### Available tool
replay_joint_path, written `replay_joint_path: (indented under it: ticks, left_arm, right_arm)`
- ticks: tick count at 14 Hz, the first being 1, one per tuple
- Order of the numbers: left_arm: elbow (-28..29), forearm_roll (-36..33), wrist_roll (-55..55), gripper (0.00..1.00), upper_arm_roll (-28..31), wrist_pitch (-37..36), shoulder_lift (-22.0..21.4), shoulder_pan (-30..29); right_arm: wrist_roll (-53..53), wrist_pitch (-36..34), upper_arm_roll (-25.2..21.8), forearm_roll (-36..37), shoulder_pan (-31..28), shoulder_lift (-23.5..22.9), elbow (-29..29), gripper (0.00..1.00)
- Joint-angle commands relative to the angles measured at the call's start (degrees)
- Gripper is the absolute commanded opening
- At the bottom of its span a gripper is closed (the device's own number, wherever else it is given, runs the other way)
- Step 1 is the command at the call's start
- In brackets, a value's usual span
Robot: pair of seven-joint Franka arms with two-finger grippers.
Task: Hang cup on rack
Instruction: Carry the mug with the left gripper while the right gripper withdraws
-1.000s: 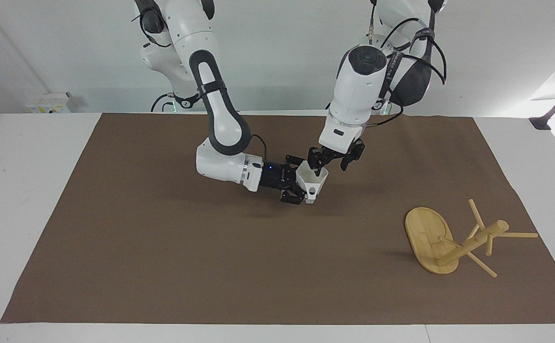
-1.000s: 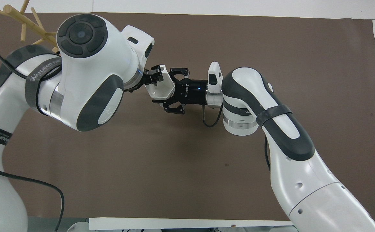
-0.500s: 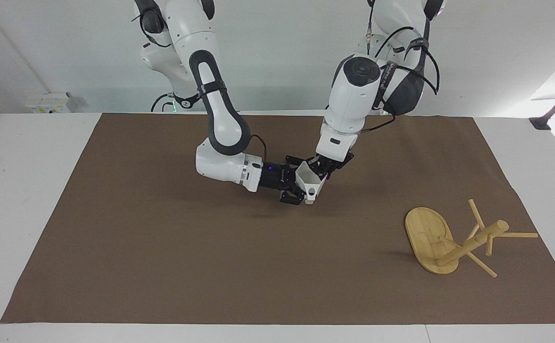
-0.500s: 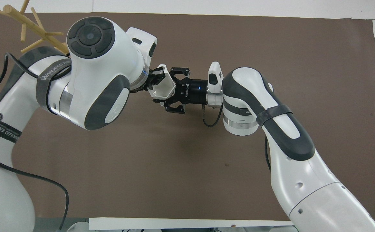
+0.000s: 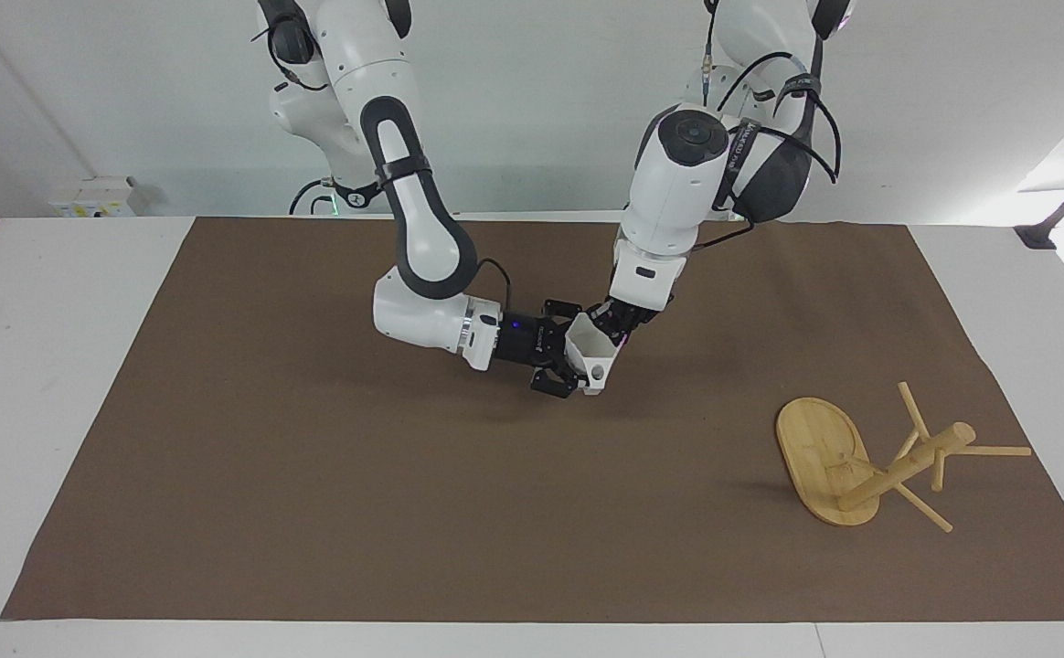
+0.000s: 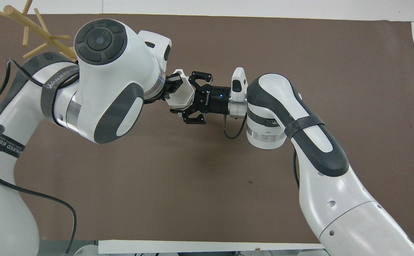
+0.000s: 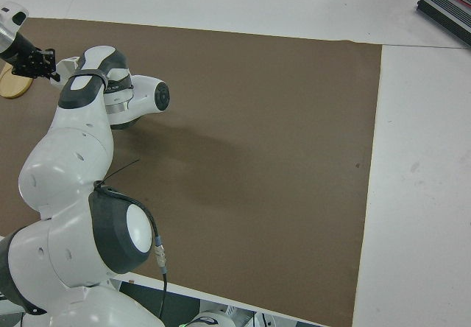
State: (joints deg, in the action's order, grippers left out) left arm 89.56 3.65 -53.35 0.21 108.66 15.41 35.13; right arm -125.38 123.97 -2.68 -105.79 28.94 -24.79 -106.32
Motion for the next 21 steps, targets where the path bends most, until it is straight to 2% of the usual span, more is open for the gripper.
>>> replay_joint_path:
  ticks: [1, 5, 9, 12, 15, 18, 21]
  left_arm:
    - [0.53, 0.48, -1.15, 0.0, 0.94, 1.02, -0.3, 0.82]
    - [0.53, 0.13, -1.41, 0.0, 1.11, 1.28, -0.3, 0.73]
    - [0.17, -2.33, -3.34, 0.0, 1.2, 2.51, -0.12, 0.91]
    - [0.17, -3.47, -3.69, 0.0, 1.55, 2.78, -0.12, 0.65]
    - [0.96, -8.99, -6.68, 0.0, 1.55, 3.13, -0.91, -1.37]
    - [7.27, -9.98, -6.16, 0.0, 1.38, 12.32, -5.03, -6.89]
    - [22.36, -9.98, -5.89, 0.0, 1.29, 31.8, -11.53, -12.34]
  right_arm:
    - [1.36, 0.31, 0.05, -1.18, -0.54, -0.17, 0.41, 1.0]
    - [1.19, -4.08, -0.22, 2.41, -4.84, -0.17, 0.15, 1.0]
    - [1.36, -15.75, -0.39, 16.8, -16.51, 0.09, 0.41, 1.0]
    - [1.54, -19.81, -0.57, 26.65, -23.64, 0.09, 1.03, 1.0]
    - [7.14, -23.07, -0.57, 37.9, -29.8, 0.62, 3.13, 1.0]
    - [15.4, -22.89, -0.75, 50.98, -32.8, 4.65, 5.41, 1.0]
    - [28.73, -22.63, -0.75, 64.88, -33.07, 11.23, 6.91, 1.0]
